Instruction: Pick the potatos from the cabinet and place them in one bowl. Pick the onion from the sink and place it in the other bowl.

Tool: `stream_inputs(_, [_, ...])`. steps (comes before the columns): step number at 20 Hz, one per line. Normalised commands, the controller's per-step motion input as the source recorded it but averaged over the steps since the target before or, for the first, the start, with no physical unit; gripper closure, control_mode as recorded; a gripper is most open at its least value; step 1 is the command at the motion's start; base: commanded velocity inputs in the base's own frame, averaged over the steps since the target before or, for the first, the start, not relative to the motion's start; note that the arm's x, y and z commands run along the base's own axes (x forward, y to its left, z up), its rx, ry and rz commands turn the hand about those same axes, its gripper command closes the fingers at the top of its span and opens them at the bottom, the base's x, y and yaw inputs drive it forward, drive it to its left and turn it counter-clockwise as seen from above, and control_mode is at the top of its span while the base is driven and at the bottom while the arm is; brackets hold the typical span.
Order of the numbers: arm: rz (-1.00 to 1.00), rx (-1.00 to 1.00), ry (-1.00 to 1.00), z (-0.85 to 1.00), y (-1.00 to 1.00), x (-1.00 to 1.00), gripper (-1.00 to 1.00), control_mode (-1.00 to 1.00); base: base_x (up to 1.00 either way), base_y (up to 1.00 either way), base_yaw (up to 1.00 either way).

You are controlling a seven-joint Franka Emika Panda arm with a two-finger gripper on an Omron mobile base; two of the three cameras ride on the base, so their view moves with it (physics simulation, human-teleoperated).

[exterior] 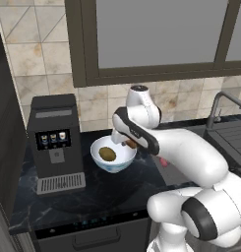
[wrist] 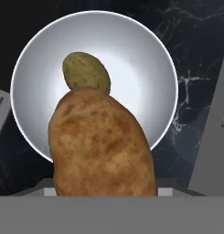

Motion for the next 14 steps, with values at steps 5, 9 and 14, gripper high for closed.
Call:
stream_inputs(5, [0.0, 0.0, 0.0, -0.21, 0.14, 0.38, 1.0, -1.0, 0.0, 0.0, 0.0])
stream_inputs(9, [0.0, 0.0, 0.0, -0.18, 0.0, 0.3, 1.0, -1.0, 0.0, 0.0, 0.0])
stream_inputs(14, [0.0, 0.0, 0.0, -0.27, 0.02, 0.28, 1.0, -1.0, 0.0, 0.0, 0.0])
